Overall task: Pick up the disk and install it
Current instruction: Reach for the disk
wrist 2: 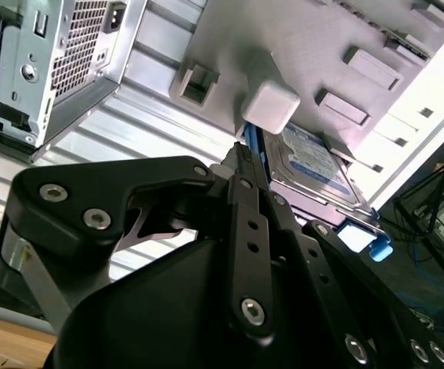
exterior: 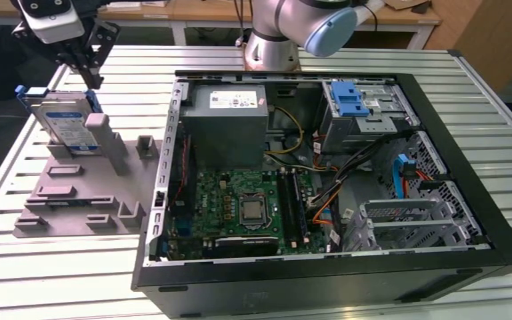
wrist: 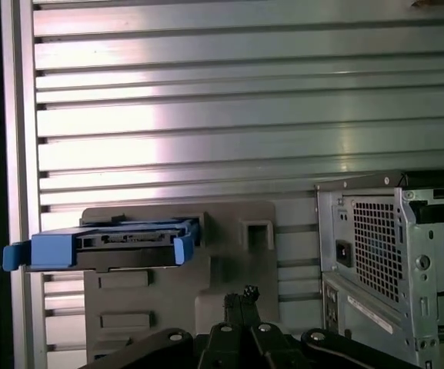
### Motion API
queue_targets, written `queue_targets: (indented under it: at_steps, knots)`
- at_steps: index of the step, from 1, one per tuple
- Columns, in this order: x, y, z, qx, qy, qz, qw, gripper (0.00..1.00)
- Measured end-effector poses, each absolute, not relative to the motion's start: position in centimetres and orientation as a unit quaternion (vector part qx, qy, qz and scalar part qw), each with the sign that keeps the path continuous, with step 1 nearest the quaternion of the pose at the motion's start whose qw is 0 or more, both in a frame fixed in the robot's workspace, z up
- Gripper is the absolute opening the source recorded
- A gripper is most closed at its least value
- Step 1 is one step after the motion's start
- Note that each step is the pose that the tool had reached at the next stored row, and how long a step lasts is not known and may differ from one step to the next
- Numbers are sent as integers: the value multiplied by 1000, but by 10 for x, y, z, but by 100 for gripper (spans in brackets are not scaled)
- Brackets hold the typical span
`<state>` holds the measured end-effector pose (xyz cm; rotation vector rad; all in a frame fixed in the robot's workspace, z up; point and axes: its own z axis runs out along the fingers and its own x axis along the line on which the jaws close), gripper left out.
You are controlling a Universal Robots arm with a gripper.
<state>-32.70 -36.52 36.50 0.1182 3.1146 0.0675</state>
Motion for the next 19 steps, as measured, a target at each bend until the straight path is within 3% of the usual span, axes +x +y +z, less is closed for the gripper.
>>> queue_targets:
  at_steps: [19]
  knots:
    - [-346,-358,363,38,999,22,12,11]
